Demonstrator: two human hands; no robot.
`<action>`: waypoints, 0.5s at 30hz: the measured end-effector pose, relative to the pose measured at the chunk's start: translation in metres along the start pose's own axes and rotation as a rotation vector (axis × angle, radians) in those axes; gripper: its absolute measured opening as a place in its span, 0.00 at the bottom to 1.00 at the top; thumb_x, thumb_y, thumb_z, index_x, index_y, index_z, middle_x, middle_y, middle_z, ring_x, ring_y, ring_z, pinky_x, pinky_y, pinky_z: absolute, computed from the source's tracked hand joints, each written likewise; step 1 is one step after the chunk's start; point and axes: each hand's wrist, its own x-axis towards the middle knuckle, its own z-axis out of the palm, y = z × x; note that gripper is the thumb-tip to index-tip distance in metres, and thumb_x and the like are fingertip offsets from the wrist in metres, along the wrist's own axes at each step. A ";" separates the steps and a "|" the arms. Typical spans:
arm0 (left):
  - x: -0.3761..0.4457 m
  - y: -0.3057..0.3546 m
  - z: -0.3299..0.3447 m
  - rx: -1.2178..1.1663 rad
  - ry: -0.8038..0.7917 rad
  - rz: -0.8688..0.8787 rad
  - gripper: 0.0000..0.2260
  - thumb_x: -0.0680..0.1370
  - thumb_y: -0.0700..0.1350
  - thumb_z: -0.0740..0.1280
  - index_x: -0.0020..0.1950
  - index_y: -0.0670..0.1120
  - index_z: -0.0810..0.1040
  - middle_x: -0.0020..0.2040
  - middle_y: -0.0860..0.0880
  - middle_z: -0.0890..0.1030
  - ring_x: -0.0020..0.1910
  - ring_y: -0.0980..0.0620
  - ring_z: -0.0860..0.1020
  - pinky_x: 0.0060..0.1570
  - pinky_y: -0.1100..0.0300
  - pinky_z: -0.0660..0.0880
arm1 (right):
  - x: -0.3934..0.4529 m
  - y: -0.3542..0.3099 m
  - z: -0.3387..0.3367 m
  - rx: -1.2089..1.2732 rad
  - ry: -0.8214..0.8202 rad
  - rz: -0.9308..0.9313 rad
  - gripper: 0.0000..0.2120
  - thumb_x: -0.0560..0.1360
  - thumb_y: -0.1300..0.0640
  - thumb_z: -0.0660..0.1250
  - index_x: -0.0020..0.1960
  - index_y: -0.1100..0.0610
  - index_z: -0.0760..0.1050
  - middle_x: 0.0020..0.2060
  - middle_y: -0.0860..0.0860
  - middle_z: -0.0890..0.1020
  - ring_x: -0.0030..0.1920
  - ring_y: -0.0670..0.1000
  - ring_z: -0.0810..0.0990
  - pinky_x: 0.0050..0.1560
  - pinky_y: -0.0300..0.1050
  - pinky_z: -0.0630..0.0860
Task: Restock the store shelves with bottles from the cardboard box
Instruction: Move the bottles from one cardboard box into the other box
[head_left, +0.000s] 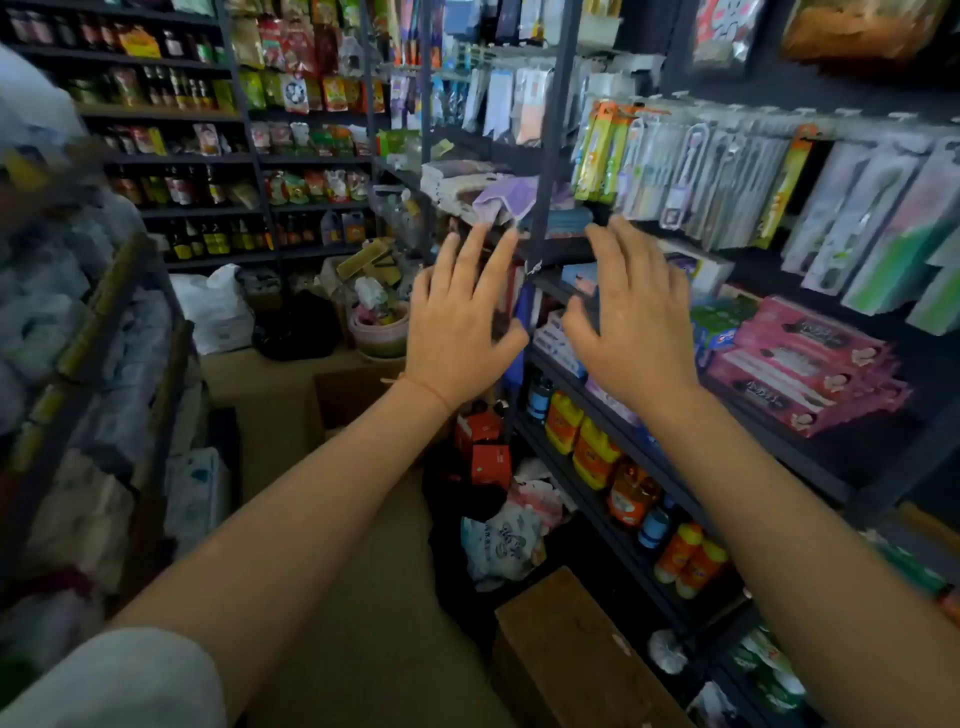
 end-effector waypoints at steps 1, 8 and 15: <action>-0.005 -0.007 0.008 -0.009 -0.101 -0.025 0.33 0.77 0.57 0.62 0.81 0.50 0.58 0.78 0.44 0.65 0.75 0.40 0.64 0.69 0.43 0.65 | -0.001 0.000 0.015 0.066 -0.113 0.000 0.26 0.79 0.49 0.58 0.74 0.57 0.63 0.72 0.56 0.68 0.70 0.59 0.68 0.64 0.58 0.68; -0.063 -0.104 0.069 -0.235 -0.686 -0.428 0.16 0.81 0.54 0.63 0.67 0.53 0.78 0.61 0.49 0.82 0.58 0.46 0.79 0.54 0.53 0.77 | -0.013 -0.028 0.152 0.349 -0.636 0.071 0.09 0.80 0.50 0.60 0.56 0.52 0.76 0.45 0.52 0.82 0.42 0.55 0.80 0.41 0.53 0.79; -0.088 -0.261 0.153 -0.461 -0.738 -0.654 0.15 0.82 0.48 0.64 0.68 0.51 0.78 0.63 0.50 0.81 0.62 0.52 0.77 0.60 0.58 0.75 | 0.035 -0.098 0.332 0.515 -0.862 0.121 0.08 0.79 0.55 0.62 0.55 0.52 0.78 0.36 0.46 0.79 0.37 0.48 0.77 0.38 0.47 0.73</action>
